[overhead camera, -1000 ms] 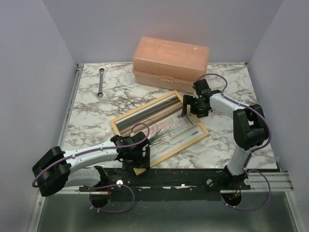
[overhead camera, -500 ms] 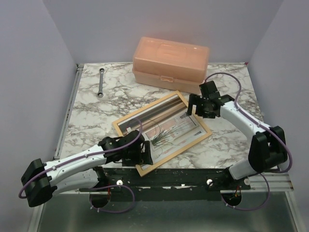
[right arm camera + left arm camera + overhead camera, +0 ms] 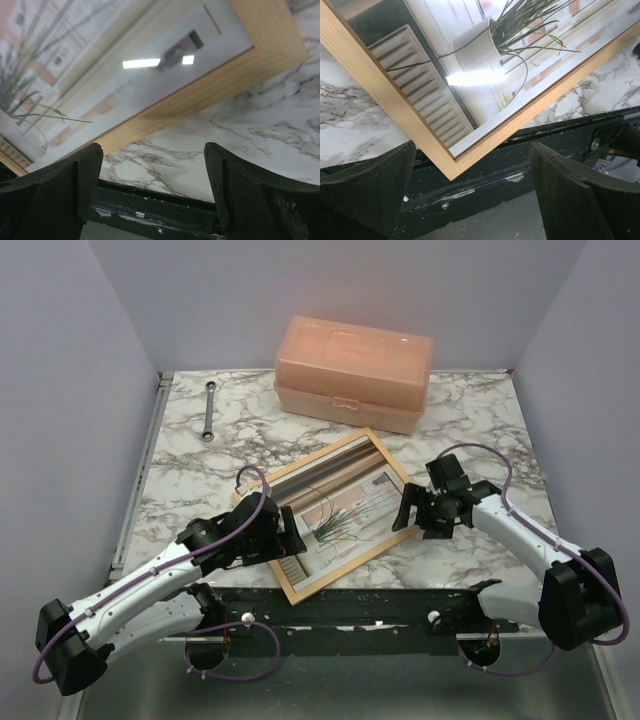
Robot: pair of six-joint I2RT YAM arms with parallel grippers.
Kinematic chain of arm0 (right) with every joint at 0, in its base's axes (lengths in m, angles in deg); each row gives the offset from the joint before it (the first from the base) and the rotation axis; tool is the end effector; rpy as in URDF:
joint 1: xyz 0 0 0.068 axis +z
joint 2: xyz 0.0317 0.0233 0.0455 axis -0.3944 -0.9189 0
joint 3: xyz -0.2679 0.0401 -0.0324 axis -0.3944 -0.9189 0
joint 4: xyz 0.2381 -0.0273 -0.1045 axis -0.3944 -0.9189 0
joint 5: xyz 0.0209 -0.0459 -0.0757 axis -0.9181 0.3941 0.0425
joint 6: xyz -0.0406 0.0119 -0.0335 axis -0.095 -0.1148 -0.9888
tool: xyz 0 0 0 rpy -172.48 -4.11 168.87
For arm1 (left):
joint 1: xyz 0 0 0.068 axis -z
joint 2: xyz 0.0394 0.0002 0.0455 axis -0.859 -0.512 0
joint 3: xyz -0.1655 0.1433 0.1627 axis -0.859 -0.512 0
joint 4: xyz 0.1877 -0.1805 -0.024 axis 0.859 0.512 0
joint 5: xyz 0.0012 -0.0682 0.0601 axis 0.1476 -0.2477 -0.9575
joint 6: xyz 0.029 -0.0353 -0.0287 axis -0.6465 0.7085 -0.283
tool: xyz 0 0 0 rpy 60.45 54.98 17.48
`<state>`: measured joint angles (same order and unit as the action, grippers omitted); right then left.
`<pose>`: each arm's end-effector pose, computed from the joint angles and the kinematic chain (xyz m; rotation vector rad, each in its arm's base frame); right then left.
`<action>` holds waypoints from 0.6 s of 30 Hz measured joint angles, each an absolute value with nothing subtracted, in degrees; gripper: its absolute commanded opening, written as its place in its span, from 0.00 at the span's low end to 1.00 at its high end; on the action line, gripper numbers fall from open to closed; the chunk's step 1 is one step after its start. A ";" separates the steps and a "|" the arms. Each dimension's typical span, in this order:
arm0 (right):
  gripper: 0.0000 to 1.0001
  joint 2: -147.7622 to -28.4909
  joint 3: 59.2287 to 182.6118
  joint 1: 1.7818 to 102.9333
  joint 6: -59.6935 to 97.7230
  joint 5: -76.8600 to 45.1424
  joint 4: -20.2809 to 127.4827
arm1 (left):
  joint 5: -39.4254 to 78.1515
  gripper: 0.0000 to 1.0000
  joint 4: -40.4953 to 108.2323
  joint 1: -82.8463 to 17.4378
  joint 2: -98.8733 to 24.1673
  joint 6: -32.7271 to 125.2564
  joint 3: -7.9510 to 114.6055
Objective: Put the photo into the frame
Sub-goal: Adjust the photo frame at the center of the board.
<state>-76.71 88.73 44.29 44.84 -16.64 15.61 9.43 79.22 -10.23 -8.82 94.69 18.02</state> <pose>0.2043 0.0843 0.2077 0.2349 2.7685 0.4631 0.1038 -0.1176 0.2347 -0.2686 2.6472 -0.6966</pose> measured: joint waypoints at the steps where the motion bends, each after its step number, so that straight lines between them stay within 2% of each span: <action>1: 0.88 -76.63 86.93 44.36 45.30 -17.26 15.72 | 9.45 0.98 79.15 -10.89 -9.41 94.19 18.35; 11: 0.84 -81.72 83.00 45.51 49.17 -18.59 20.42 | 10.02 0.97 78.93 -11.89 -12.19 91.61 19.13; 18: 0.72 -88.47 87.52 48.75 49.76 -15.99 21.16 | 10.15 0.97 80.44 -12.64 -11.31 90.54 19.42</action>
<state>-88.47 87.52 48.75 49.76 -15.99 21.16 10.15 80.44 -12.64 -11.31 90.54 19.42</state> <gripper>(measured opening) 0.781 0.971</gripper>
